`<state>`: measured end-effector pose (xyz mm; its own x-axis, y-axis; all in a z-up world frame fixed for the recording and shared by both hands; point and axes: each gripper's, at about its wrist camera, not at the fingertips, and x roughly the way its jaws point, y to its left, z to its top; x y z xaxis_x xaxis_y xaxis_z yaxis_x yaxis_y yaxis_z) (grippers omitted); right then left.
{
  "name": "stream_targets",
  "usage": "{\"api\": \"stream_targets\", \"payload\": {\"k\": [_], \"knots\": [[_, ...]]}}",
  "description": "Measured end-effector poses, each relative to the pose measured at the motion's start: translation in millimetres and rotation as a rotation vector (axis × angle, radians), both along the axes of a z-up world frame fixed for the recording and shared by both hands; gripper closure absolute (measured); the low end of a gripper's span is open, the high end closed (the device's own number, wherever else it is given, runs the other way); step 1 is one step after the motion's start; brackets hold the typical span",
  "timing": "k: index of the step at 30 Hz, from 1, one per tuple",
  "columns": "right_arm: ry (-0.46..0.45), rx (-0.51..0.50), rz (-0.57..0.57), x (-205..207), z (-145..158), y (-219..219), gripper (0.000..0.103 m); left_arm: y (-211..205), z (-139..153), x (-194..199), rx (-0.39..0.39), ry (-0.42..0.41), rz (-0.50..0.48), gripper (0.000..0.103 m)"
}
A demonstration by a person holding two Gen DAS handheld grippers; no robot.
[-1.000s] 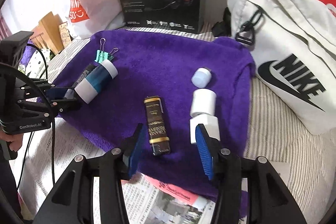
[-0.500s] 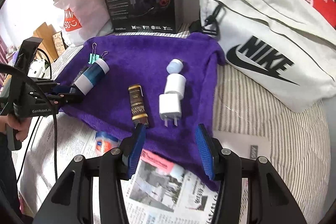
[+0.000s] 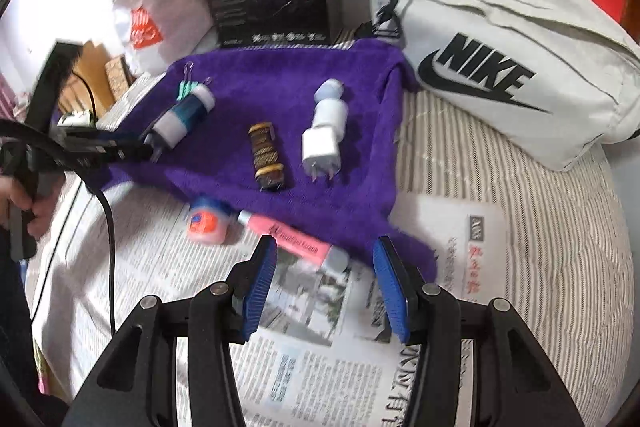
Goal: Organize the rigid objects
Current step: 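Release the tube on the towel with the right tool while the left tool releases the cup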
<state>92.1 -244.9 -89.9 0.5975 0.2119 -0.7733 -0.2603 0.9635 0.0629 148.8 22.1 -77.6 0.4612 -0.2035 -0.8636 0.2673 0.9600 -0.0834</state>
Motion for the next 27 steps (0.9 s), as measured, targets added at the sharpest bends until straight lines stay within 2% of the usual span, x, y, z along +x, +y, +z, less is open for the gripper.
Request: {"api": "stream_targets", "payload": {"k": [5,9,13,18,22,27], "knots": [[0.02,-0.028,0.034,-1,-17,6,0.053,7,21,-34,-0.015,-0.069,0.022,0.035],[0.027,-0.035,0.051,5,-27,4,0.053,12,26,-55,-0.033,-0.092,0.034,0.034],[0.031,-0.04,0.078,11,-35,4,0.053,17,18,-69,-0.08,-0.081,0.048,0.034],[-0.005,-0.051,0.099,15,-39,10,0.053,17,1,-77,-0.067,-0.043,0.056,0.034],[-0.025,-0.088,0.159,5,-40,23,0.064,17,-2,-79,-0.071,-0.038,0.054,0.034],[-0.031,-0.12,0.212,-1,-38,30,0.065,15,-4,-80,-0.075,-0.036,0.045,0.034]]}}
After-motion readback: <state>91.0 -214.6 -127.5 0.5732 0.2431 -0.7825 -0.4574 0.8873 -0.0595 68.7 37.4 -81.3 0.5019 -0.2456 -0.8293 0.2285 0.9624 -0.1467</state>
